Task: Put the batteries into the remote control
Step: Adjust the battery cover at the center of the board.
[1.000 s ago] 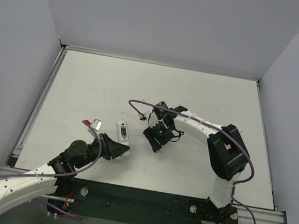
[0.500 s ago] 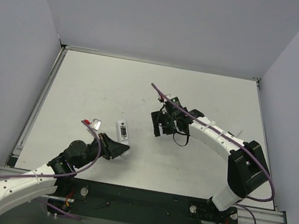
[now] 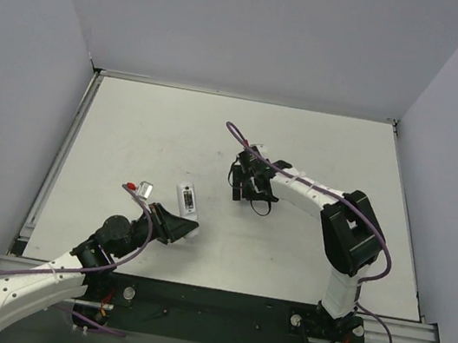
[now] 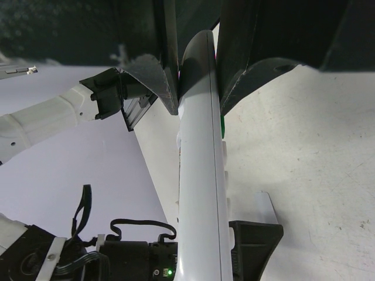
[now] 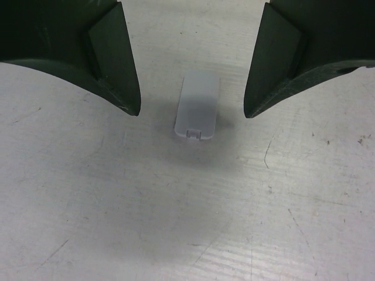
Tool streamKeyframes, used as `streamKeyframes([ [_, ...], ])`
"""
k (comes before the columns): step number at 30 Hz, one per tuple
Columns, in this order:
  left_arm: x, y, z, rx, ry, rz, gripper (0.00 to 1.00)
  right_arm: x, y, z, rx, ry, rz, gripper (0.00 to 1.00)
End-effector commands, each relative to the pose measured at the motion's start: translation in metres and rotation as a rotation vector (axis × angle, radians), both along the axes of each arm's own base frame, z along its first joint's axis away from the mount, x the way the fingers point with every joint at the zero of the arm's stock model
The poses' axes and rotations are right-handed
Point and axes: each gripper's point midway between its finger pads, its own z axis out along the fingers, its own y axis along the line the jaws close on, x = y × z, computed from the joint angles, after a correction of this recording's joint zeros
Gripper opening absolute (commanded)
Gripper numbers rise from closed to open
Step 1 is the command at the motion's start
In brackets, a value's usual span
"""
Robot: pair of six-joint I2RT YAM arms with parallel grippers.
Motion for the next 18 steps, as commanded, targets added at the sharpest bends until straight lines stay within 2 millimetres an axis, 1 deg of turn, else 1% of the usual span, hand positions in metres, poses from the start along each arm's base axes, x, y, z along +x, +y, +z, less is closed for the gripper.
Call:
streamKeyframes([
  [1,-0.001,0.000,0.018,-0.054,-0.054,-0.004,0.00,0.015,0.000,0.008,-0.033,-0.043,-0.062,0.65],
  [2,-0.001,0.001,0.017,-0.054,-0.052,-0.002,0.00,0.015,0.000,0.004,-0.040,-0.035,-0.063,0.62],
  [4,-0.001,0.001,0.017,-0.055,-0.053,-0.001,0.00,0.017,0.001,0.002,-0.041,-0.032,-0.065,0.59],
  [6,-0.001,0.001,0.018,-0.055,-0.053,-0.001,0.00,0.018,0.000,-0.004,-0.054,-0.027,-0.072,0.59],
  [13,0.000,0.000,0.016,-0.051,-0.051,-0.004,0.00,0.017,0.000,-0.013,-0.067,-0.015,-0.074,0.51],
  [14,0.000,-0.001,0.016,-0.050,-0.050,-0.005,0.00,0.017,-0.001,-0.014,-0.069,-0.011,-0.076,0.49],
  [17,0.000,-0.001,0.017,-0.050,-0.050,-0.005,0.00,0.016,-0.001,-0.020,-0.076,-0.001,-0.071,0.45],
  [18,0.000,-0.002,0.017,-0.050,-0.050,-0.008,0.00,0.016,-0.001,-0.022,-0.076,0.000,-0.070,0.45],
])
